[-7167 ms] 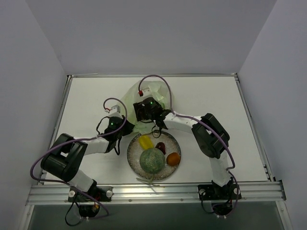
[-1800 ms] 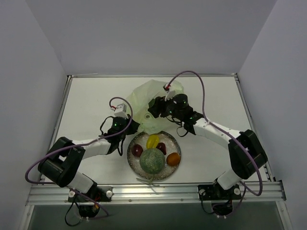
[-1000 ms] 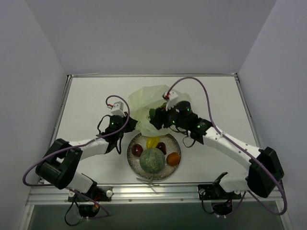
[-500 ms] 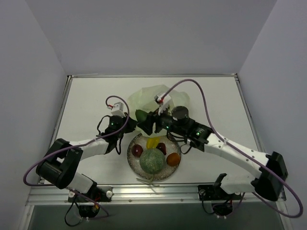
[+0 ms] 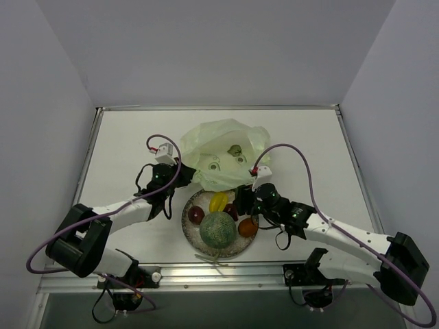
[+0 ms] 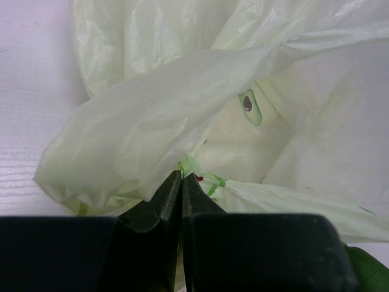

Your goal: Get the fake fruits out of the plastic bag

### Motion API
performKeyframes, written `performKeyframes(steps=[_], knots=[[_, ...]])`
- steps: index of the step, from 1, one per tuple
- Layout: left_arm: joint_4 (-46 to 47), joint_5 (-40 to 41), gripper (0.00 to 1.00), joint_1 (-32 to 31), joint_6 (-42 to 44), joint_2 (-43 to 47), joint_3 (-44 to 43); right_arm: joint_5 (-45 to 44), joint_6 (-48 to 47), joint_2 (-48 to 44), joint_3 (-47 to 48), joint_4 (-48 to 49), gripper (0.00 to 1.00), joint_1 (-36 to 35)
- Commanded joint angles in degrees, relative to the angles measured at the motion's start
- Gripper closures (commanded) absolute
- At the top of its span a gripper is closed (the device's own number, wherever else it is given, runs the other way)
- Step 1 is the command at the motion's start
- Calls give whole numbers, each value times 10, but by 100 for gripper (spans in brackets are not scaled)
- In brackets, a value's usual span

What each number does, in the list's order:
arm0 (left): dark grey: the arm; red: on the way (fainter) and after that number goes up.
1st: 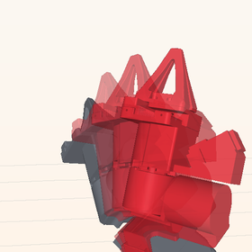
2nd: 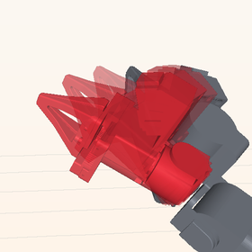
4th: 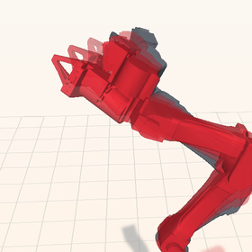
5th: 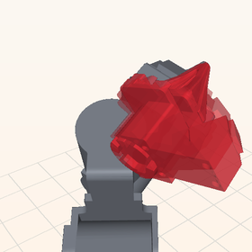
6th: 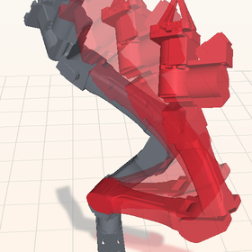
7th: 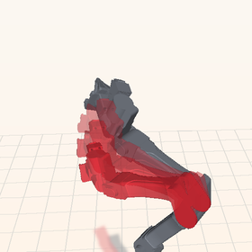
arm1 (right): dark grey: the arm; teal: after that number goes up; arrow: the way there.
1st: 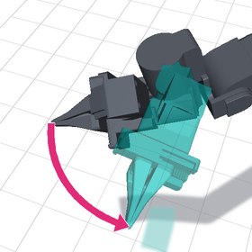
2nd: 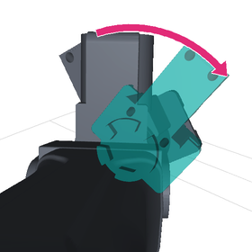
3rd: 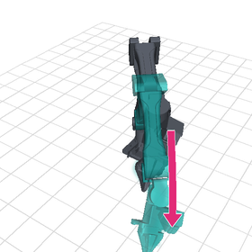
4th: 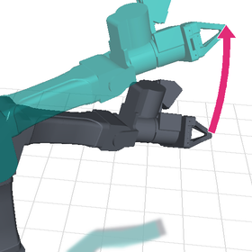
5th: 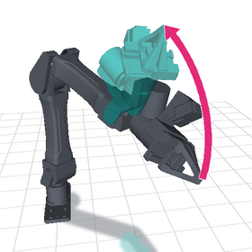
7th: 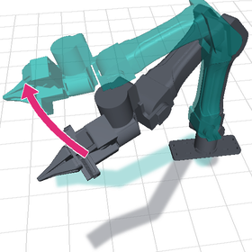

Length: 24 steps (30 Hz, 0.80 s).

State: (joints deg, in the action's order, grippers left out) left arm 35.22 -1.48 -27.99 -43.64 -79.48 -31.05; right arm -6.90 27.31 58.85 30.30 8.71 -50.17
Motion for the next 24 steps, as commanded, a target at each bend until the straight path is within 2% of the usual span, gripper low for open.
performKeyframes(steps=[1,7,12,15,16,19,21,24], knots=[[8,8,98,5,12,12,-4,-60,1,30,19,17,72,4],[11,5,98,4,14,-1,-8,-71,-15,97,19,56,71,22],[13,2,98,5,14,-6,-9,-64,-19,138,25,72,65,31],[11,1,98,4,14,-3,-9,-57,-7,140,21,73,49,31],[11,1,98,4,14,-2,-9,-57,-1,139,23,64,37,31],[8,1,98,4,16,2,-9,-50,10,128,30,38,18,30],[8,2,97,5,16,6,-8,-47,12,107,41,23,13,29],[6,3,98,5,17,10,-7,-42,7,66,58,-4,11,27]])
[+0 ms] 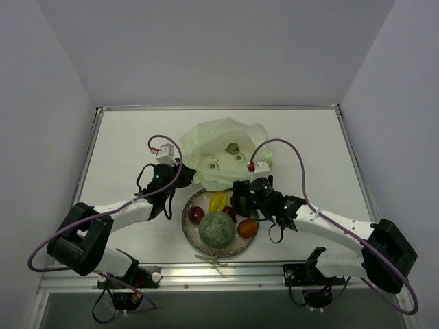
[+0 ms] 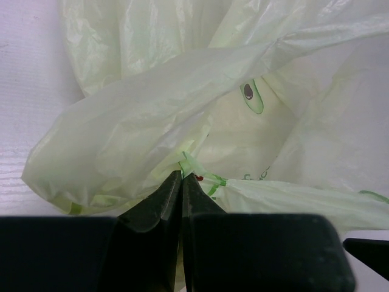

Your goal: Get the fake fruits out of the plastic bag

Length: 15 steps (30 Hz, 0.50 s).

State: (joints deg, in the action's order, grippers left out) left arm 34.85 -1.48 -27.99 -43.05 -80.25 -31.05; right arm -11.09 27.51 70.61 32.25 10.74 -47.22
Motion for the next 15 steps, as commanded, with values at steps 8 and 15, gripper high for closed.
performKeyframes(steps=[8,15], knots=[[12,7,98,3,18,20,-7,-91,1,-162,112,-129,13,-2],[22,2,98,3,23,22,-4,-163,-30,-82,192,-173,0,80]])
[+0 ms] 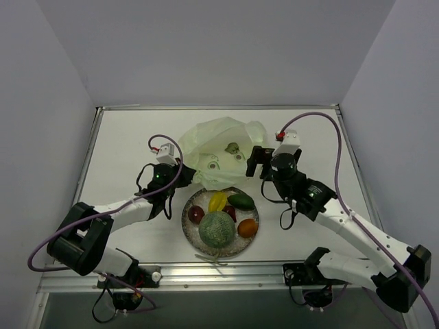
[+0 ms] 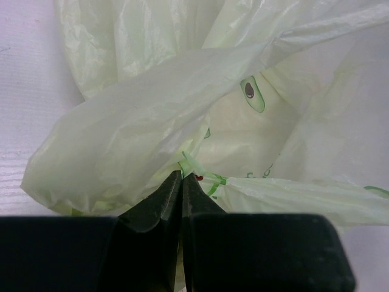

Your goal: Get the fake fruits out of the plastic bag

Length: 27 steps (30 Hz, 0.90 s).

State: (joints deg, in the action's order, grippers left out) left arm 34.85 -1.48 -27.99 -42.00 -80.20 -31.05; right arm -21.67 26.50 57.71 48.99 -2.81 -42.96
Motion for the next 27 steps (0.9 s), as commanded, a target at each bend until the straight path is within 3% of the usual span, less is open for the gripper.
performKeyframes(steps=[1,3,5,6,8,9,13,18,19,24,27], knots=[[23,2,98,3,11,23,-2,-64,-24,82,38,-30,2,48],[29,3,98,3,8,26,-1,-32,-56,117,44,21,16,83],[37,6,97,0,3,30,2,32,-85,165,47,83,39,110],[39,9,98,-4,2,31,3,66,-94,180,46,150,61,131],[45,23,98,-17,2,28,3,131,-102,233,60,220,84,150],[45,28,97,-22,2,24,1,142,-101,255,74,226,87,174],[41,26,94,-35,-11,-5,-23,174,-73,328,148,231,93,226],[-4,24,86,-45,-8,1,-76,207,-31,290,139,235,89,258],[-21,30,77,-47,-6,14,-81,211,-27,283,133,226,88,256],[-73,53,59,-50,-9,61,-86,205,-7,224,36,232,85,213],[-111,41,35,-51,-14,97,-87,174,-2,205,17,223,79,205]])
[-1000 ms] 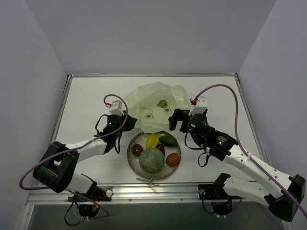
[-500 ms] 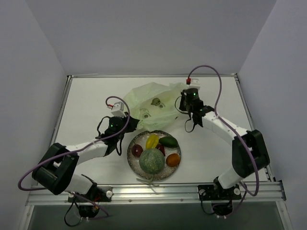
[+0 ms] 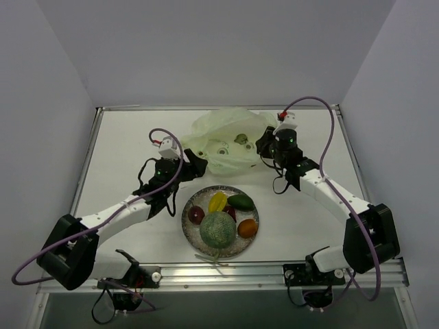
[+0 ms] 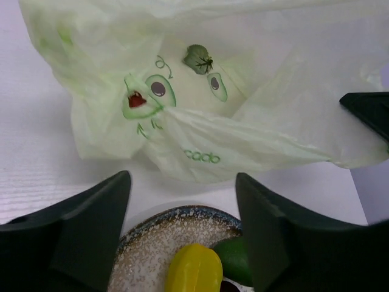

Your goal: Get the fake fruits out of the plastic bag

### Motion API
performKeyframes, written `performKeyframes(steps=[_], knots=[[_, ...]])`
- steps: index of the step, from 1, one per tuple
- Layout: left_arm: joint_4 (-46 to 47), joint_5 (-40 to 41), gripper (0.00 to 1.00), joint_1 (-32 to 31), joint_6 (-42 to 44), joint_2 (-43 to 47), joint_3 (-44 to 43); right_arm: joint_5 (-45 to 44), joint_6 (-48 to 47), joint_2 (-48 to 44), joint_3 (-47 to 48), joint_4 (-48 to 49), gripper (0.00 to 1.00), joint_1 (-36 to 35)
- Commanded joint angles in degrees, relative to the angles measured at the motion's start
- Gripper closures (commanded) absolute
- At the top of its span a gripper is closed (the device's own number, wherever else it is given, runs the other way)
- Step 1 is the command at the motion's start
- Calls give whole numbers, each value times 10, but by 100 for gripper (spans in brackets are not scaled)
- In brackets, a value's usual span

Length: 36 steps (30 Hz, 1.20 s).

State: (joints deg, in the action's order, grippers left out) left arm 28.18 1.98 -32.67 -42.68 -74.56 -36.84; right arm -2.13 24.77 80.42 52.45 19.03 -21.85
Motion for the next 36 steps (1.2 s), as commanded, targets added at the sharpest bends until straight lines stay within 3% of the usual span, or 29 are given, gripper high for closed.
performKeyframes(steps=[1,2,4,5,10,17,23,29,33,36], knots=[[-61,1,27,-4,-9,52,-23,-22,14,-24,-18,3,75,-6],[-68,-13,1,-6,-9,64,-18,-16,7,-25,-18,-1,61,-3],[-118,-15,6,-7,-6,112,-16,14,-8,-12,3,-17,42,-2],[-134,-5,6,-8,-3,134,-17,15,-20,-6,12,-41,26,-2],[-279,30,6,-10,35,259,-62,14,-37,-25,46,-77,0,15],[-485,62,6,-8,121,309,-202,14,-39,-164,95,-168,0,11],[-598,74,6,-8,217,375,-298,-22,-34,-360,68,-224,0,8],[-622,107,6,-8,249,451,-272,-89,-24,-544,7,-268,0,9],[-598,97,6,-9,224,466,-214,-106,5,-579,-52,-269,0,8],[-591,105,6,-8,225,458,-224,-100,-8,-564,-30,-273,0,9]])
